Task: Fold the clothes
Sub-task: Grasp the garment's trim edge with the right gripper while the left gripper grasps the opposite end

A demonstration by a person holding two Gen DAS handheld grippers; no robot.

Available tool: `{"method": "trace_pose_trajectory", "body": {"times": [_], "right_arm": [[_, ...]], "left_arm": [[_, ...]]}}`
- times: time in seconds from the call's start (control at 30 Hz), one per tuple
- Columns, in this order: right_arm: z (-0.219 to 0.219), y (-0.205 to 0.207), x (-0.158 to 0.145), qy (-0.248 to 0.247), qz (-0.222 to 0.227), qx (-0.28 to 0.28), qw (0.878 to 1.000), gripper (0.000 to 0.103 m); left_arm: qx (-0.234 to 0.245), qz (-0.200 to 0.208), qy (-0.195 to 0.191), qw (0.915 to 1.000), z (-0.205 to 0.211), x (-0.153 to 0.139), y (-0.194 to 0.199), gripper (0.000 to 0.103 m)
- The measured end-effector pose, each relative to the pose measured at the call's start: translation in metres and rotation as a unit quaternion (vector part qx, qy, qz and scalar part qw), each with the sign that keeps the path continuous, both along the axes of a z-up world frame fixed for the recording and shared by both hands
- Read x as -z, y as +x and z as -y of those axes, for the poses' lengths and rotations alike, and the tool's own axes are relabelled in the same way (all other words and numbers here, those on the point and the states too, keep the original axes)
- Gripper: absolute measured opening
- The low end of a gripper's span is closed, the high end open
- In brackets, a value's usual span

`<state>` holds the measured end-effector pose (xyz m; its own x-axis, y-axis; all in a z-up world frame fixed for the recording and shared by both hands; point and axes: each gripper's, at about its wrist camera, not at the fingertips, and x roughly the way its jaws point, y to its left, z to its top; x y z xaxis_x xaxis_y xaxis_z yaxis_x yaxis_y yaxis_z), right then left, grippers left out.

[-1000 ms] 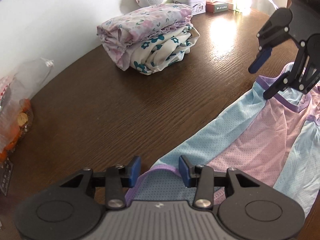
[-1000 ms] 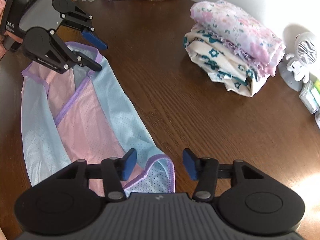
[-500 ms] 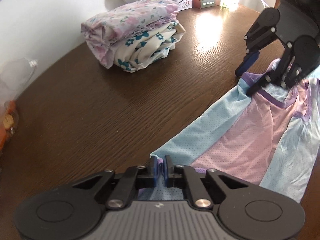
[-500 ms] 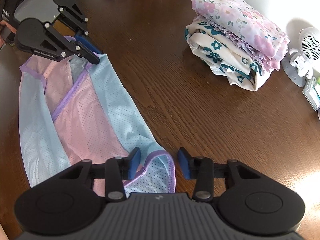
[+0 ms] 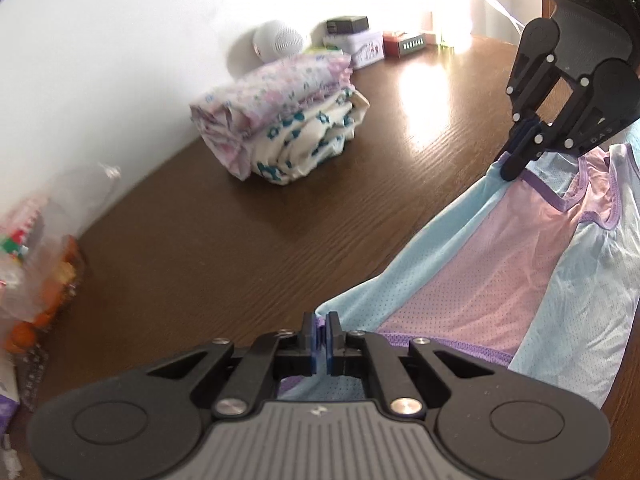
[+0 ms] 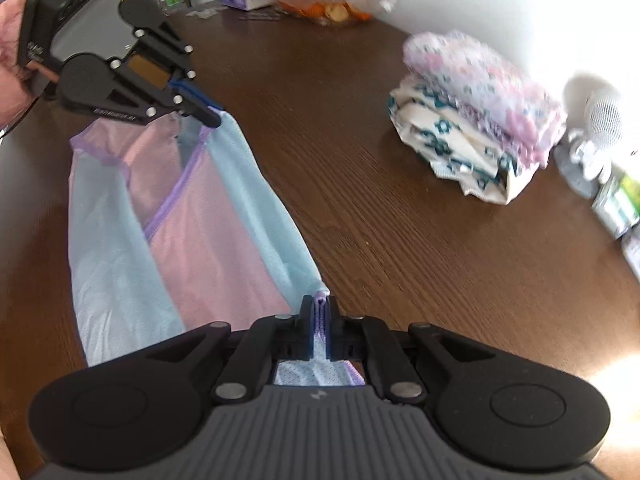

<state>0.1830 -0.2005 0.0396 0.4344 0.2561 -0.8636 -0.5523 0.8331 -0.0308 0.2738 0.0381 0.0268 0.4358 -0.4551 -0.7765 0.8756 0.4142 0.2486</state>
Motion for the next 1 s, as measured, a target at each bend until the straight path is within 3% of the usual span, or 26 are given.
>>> {"method": "trace_pose_trajectory", "body": {"times": [0.1, 0.43, 0.5, 0.57, 0.6, 0.63, 0.7, 0.83, 1.0], "right_arm": [[-0.004, -0.019, -0.01, -0.003, 0.036, -0.01, 0.999, 0.004], [-0.004, 0.01, 0.012, -0.008, 0.027, 0.041, 0.999, 0.004], [-0.003, 0.015, 0.017, -0.009, 0.022, 0.045, 0.999, 0.005], [-0.001, 0.018, 0.021, -0.008, 0.017, 0.048, 0.999, 0.01], [0.001, 0.019, 0.023, -0.005, 0.011, 0.05, 0.999, 0.019], [0.003, 0.02, 0.023, -0.001, 0.006, 0.053, 0.999, 0.035], [0.009, 0.02, 0.018, 0.013, 0.006, 0.06, 0.998, 0.043], [0.025, 0.032, 0.001, 0.059, 0.002, 0.085, 0.995, 0.041], [0.015, 0.051, 0.007, 0.044, -0.038, 0.059, 0.997, 0.034]], "left_arm": [[0.003, 0.017, -0.017, 0.9997, -0.009, -0.004, -0.017, 0.003], [-0.05, -0.012, -0.028, 0.9983, 0.003, 0.011, 0.01, 0.005], [-0.058, -0.02, -0.027, 0.9977, 0.007, 0.016, 0.021, 0.01], [-0.063, -0.031, -0.025, 0.9972, 0.008, 0.019, 0.029, 0.015], [-0.064, -0.038, -0.024, 0.9969, 0.008, 0.021, 0.032, 0.02], [-0.063, -0.043, -0.023, 0.9968, 0.007, 0.021, 0.034, 0.023], [-0.063, -0.044, -0.029, 0.9966, 0.003, 0.017, 0.038, 0.039], [-0.066, -0.045, -0.043, 0.9959, -0.005, 0.006, 0.047, 0.041], [-0.037, -0.064, -0.006, 0.9972, 0.005, 0.004, 0.061, 0.037]]}}
